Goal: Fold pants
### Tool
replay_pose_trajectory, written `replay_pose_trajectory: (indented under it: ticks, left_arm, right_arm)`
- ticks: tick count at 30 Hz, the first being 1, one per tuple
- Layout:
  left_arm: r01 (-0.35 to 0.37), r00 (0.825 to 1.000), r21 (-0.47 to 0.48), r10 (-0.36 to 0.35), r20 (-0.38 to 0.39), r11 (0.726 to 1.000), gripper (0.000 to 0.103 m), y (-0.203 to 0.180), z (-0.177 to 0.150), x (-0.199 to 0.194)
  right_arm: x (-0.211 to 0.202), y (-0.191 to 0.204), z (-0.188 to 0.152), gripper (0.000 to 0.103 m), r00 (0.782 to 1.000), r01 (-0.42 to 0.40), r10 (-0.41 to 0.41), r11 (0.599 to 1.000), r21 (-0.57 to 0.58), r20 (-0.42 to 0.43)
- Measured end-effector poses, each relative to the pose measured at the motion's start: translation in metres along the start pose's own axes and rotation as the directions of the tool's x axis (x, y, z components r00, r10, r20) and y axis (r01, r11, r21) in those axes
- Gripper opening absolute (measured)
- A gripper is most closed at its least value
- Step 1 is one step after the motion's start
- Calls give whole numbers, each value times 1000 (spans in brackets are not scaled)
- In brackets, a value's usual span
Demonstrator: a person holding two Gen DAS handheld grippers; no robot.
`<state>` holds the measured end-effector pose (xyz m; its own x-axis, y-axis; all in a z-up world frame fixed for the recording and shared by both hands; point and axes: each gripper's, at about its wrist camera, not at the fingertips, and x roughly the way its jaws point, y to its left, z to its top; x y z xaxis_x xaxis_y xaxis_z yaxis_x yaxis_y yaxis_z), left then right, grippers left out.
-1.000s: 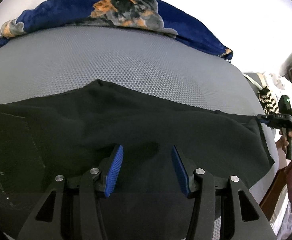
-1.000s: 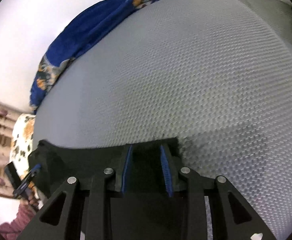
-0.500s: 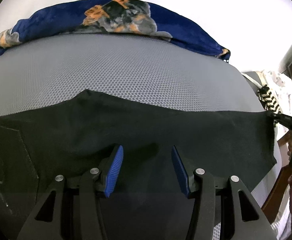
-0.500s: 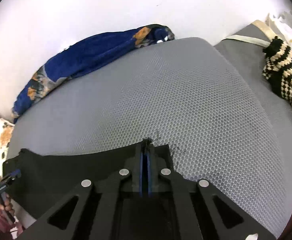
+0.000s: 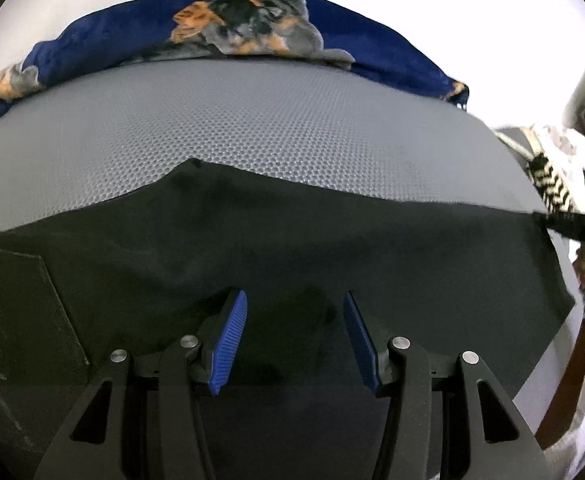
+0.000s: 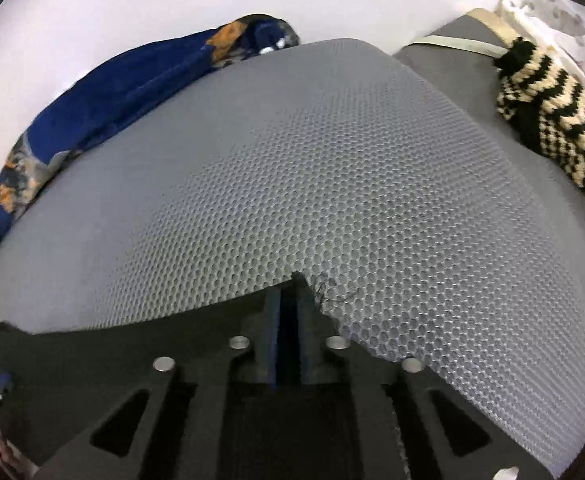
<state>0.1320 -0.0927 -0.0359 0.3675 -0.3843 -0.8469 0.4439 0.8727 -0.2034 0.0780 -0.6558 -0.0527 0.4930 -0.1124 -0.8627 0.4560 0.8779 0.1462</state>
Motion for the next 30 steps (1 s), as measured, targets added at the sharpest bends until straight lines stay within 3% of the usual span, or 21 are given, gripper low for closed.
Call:
replay_pose_trajectory:
  ticks: [1,4,6,8,10,12,14,18,20,23,26,27,28,30]
  left_arm:
    - [3,1000,1,-3,-1,1000,52,0,1,-2]
    - [26,999,-12,-25,36,1000,52,5,5,-18]
    - [-8,997,6,7,75,1000,54,11,9,-30]
    - [-64,993,35,61,101,997,55,16,11,-36]
    - [-115,987,50,109,116,992,57,24,15,-40]
    - [-165,980,37,160,118,986,57,35,18,-41]
    - [-191,974,22,187,127,981,58,47,19,-44]
    - [-217,967,-20,218,130,976,61,73,16,-49]
    - [-235,964,-28,236,122,972,62,88,14,-50]
    - [-245,962,-26,246,115,969,63,101,10,-52]
    - [-234,967,-24,235,99,972,63,111,6,-49]
    - [-229,968,-21,230,97,973,63,113,6,-49]
    - [-219,971,-19,219,94,976,63,114,6,-49]
    - [-198,975,-17,198,103,980,63,114,6,-51]
  right_arm:
    - [0,1,1,40,1000,23,-23,1000,3,-16]
    - [-23,7,2,41,995,91,-91,996,-10,36]
    - [-42,24,4,41,993,93,-89,994,-57,75]
    - [-56,56,6,41,998,0,9,990,-141,68]
    - [-59,101,4,41,989,-143,148,962,-234,6]
    - [-54,147,-4,41,961,-275,264,915,-296,-77]
    - [-38,206,-15,41,910,-413,369,841,-350,-189]
    - [-9,301,-44,41,816,-574,443,697,-430,-371]
    - [4,352,-59,41,755,-650,459,615,-447,-468]
    - [16,396,-75,41,723,-686,438,549,-478,-535]
    - [28,426,-87,41,712,-695,387,503,-513,-586]
    - [32,432,-92,37,704,-703,375,490,-516,-603]
    - [35,437,-95,11,708,-699,368,486,-524,-604]
    - [32,444,-95,6,705,-703,378,478,-526,-600]
